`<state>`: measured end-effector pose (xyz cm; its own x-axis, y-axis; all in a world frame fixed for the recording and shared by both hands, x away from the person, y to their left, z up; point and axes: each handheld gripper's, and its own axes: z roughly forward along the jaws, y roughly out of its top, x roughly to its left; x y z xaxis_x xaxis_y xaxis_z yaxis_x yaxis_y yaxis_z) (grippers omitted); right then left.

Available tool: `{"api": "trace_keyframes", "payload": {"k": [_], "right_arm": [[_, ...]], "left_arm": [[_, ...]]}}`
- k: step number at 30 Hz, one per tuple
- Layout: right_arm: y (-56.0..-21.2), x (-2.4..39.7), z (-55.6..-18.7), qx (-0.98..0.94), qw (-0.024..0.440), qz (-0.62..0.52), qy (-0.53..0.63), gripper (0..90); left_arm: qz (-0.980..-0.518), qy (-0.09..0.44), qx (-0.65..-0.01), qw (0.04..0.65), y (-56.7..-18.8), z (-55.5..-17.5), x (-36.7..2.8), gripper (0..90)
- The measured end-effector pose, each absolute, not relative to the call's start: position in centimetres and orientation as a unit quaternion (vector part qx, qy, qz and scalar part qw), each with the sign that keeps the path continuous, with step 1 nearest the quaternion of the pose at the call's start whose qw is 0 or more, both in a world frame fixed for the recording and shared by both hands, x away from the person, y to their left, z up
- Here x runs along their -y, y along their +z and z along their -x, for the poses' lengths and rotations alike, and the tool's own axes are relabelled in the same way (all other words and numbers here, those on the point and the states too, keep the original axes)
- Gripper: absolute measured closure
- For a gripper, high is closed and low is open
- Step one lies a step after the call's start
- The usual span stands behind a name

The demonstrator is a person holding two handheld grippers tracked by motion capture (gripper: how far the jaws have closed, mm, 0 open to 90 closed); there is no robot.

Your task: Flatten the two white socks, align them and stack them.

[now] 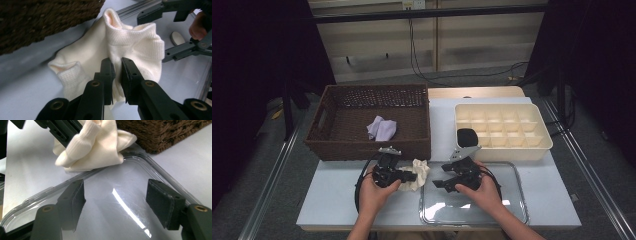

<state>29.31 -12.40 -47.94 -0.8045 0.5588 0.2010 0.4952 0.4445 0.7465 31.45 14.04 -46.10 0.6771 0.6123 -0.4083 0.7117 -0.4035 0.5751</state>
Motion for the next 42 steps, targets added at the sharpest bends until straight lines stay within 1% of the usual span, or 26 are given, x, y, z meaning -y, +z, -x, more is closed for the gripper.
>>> {"api": "trace_keyframes", "payload": {"k": [6, 7, 8, 12, 13, 14, 16, 20, 26, 30, 33, 35, 38, 42], "right_arm": [[-48.0, 12.2, -29.3, -0.852, 0.037, -0.306, 0.423, 35.3], [-48.0, 12.2, -29.3, -0.853, 0.038, -0.305, 0.423, 38.4], [-47.9, 12.3, -29.3, -0.854, 0.041, -0.302, 0.421, 39.4], [-47.9, 12.3, -29.3, -0.856, 0.043, -0.299, 0.42, 42.0], [-47.9, 12.3, -29.3, -0.855, 0.043, -0.299, 0.421, 42.3], [-47.9, 12.3, -29.3, -0.856, 0.043, -0.298, 0.421, 42.6], [-47.9, 12.3, -29.3, -0.856, 0.044, -0.297, 0.421, 42.5], [-47.7, 12.5, -29.3, -0.854, 0.044, -0.3, 0.423, 41.7], [-47.7, 12.8, -29.4, -0.852, 0.042, -0.305, 0.423, 40.1], [-47.7, 12.9, -29.4, -0.851, 0.042, -0.308, 0.424, 39.8], [-47.7, 12.9, -29.5, -0.85, 0.041, -0.31, 0.424, 39.3], [-47.8, 12.9, -29.5, -0.85, 0.041, -0.308, 0.424, 39.0], [-47.8, 12.8, -29.4, -0.851, 0.041, -0.308, 0.424, 38.8], [-47.8, 12.8, -29.4, -0.851, 0.038, -0.308, 0.423, 38.7]], "left_arm": [[-0.842, -0.058, -0.388, 0.37, -46.1, -31.3, -13.6, 76.3], [-0.842, -0.061, -0.388, 0.371, -45.9, -31.2, -13.5, 78.1], [-0.841, -0.066, -0.386, 0.373, -45.8, -31.1, -13.4, 80.2], [-0.847, -0.081, -0.362, 0.381, -45.0, -30.7, -12.6, 82.1], [-0.847, -0.081, -0.362, 0.381, -45.0, -30.7, -12.6, 82.2], [-0.849, -0.09, -0.347, 0.388, -44.7, -30.5, -12.1, 82.3], [-0.853, -0.093, -0.336, 0.388, -44.5, -30.2, -11.5, 82.3], [-0.856, -0.097, -0.324, 0.391, -44.2, -29.9, -10.8, 82.3], [-0.845, -0.118, -0.309, 0.421, -43.4, -29.7, -10.6, 82.4], [-0.836, -0.119, -0.313, 0.434, -43.1, -29.8, -10.9, 82.4], [-0.824, -0.113, -0.338, 0.441, -43.2, -30.3, -12.2, 82.3], [-0.822, -0.092, -0.362, 0.429, -43.7, -30.8, -13.3, 82.2], [-0.822, -0.078, -0.386, 0.411, -44.8, -31.4, -14.4, 81.6], [-0.826, -0.062, -0.404, 0.388, -45.8, -31.7, -14.7, 81.0]]}}
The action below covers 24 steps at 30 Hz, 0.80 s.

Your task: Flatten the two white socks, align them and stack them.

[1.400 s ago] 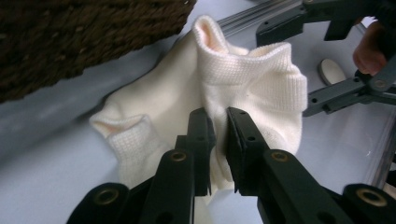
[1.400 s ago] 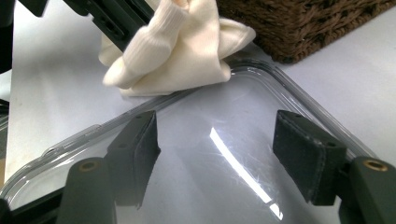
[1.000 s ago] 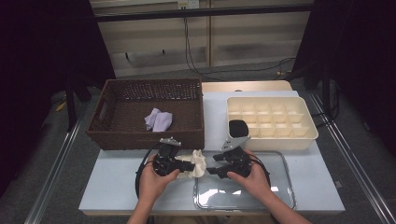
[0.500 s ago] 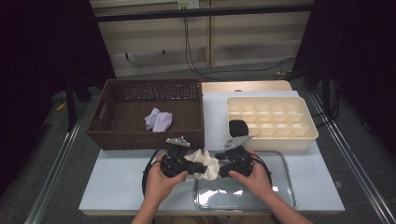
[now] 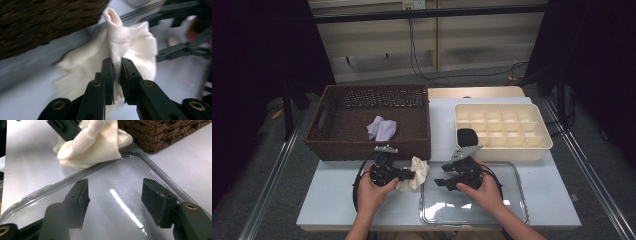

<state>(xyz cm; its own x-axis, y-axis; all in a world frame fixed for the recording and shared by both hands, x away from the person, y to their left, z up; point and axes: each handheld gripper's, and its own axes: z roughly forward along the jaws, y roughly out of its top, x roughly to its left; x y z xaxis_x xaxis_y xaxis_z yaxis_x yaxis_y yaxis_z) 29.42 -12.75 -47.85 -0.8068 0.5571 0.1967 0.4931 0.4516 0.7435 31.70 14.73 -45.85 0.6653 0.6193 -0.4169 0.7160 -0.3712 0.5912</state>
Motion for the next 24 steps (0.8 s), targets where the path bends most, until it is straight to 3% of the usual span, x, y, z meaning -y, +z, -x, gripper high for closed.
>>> {"api": "trace_keyframes", "payload": {"k": [9, 13, 14, 16, 24], "right_arm": [[-47.9, 12.8, -29.4, -0.852, 0.038, -0.309, 0.422, 37.8], [-47.8, 12.6, -29.4, -0.853, 0.038, -0.304, 0.423, 37.7], [-47.8, 12.6, -29.4, -0.853, 0.039, -0.303, 0.423, 37.7], [-47.9, 12.5, -29.3, -0.854, 0.038, -0.301, 0.423, 37.8], [-47.9, 12.3, -29.3, -0.856, 0.037, -0.297, 0.422, 37.8]], "left_arm": [[-0.841, -0.028, -0.401, 0.362, -46.2, -31.6, -14.0, 60.0], [-0.846, -0.042, -0.389, 0.363, -46.7, -31.5, -13.2, 57.6], [-0.847, -0.052, -0.384, 0.364, -46.8, -31.5, -13.1, 57.9], [-0.842, -0.074, -0.382, 0.375, -47.0, -31.3, -12.9, 70.0], [-0.832, -0.094, -0.382, 0.39, -46.4, -31.2, -13.0, 78.7]]}}
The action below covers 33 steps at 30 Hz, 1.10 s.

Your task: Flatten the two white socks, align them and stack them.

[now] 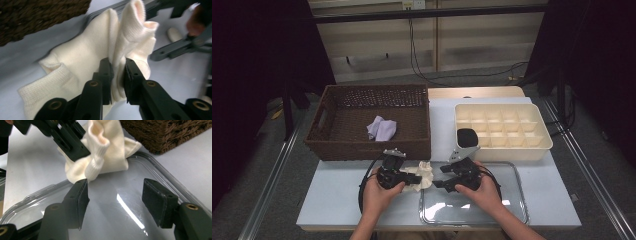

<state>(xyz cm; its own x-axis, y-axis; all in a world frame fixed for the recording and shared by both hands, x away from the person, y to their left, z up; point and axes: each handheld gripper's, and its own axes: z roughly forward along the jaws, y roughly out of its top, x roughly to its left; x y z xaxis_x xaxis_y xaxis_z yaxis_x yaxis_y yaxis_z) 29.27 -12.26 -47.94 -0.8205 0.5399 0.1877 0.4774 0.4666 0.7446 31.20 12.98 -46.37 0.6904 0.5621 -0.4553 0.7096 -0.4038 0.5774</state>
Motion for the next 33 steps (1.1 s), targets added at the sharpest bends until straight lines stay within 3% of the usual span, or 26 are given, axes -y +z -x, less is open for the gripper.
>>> {"api": "trace_keyframes", "payload": {"k": [8, 18, 24, 29, 33], "right_arm": [[-47.9, 12.4, -29.1, -0.859, 0.036, -0.291, 0.42, 38.1], [-47.9, 10.9, -28.8, -0.87, 0.039, -0.263, 0.416, 43.3], [-47.9, 9.7, -28.8, -0.876, 0.059, -0.252, 0.406, 46.4], [-47.8, 8.9, -29.4, -0.883, 0.072, -0.237, 0.398, 55.7], [-47.7, 8.5, -29.7, -0.884, 0.056, -0.236, 0.4, 70.1]], "left_arm": [[-0.797, -0.155, -0.38, 0.442, -46.1, -31.2, -12.7, 80.2], [-0.804, -0.112, -0.415, 0.412, -47.2, -31.7, -13.9, 79.3], [-0.802, -0.119, -0.417, 0.411, -47.7, -31.9, -14.3, 78.8], [-0.814, -0.105, -0.408, 0.4, -47.4, -31.6, -13.8, 77.7], [-0.815, -0.103, -0.409, 0.397, -47.5, -31.6, -13.8, 76.6]]}}
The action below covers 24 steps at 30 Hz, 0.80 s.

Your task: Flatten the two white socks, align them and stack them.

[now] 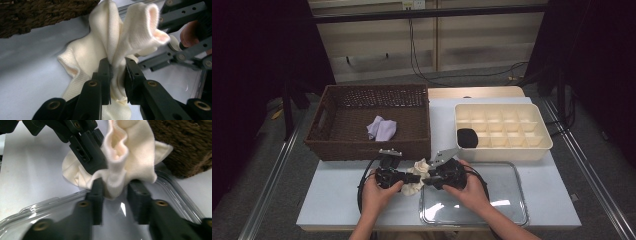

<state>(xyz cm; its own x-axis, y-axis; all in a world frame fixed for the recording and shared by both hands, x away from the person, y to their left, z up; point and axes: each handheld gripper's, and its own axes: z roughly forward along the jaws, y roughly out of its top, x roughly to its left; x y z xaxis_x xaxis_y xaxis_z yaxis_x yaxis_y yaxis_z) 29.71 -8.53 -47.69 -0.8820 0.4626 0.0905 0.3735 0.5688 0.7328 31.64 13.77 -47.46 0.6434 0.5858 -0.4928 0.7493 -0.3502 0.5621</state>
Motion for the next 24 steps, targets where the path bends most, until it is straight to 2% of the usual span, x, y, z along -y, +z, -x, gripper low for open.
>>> {"api": "trace_keyframes", "payload": {"k": [1, 4, 8, 15, 21, 24], "right_arm": [[-47.6, 8.4, -29.7, -0.884, 0.055, -0.24, 0.398, 75.5], [-47.5, 8.6, -29.8, -0.877, 0.046, -0.249, 0.409, 81.5], [-47.3, 9.1, -29.7, -0.873, 0.041, -0.257, 0.413, 82.4], [-46.5, 10.6, -29.6, -0.863, 0.023, -0.277, 0.421, 82.6], [-46.6, 12.2, -29.7, -0.856, 0.009, -0.293, 0.426, 82.6], [-46.4, 12.9, -29.7, -0.855, 0.01, -0.297, 0.425, 82.6]], "left_arm": [[-0.814, -0.106, -0.411, 0.397, -47.5, -31.7, -13.9, 76.1], [-0.813, -0.111, -0.412, 0.397, -47.4, -31.7, -14.0, 72.8], [-0.819, -0.096, -0.412, 0.388, -46.6, -31.6, -13.9, 60.9], [-0.82, -0.08, -0.402, 0.4, -45.6, -31.4, -14.3, 49.8], [-0.818, -0.056, -0.406, 0.403, -45.0, -31.4, -15.1, 48.2], [-0.824, -0.045, -0.406, 0.394, -45.2, -31.4, -15.1, 51.8]]}}
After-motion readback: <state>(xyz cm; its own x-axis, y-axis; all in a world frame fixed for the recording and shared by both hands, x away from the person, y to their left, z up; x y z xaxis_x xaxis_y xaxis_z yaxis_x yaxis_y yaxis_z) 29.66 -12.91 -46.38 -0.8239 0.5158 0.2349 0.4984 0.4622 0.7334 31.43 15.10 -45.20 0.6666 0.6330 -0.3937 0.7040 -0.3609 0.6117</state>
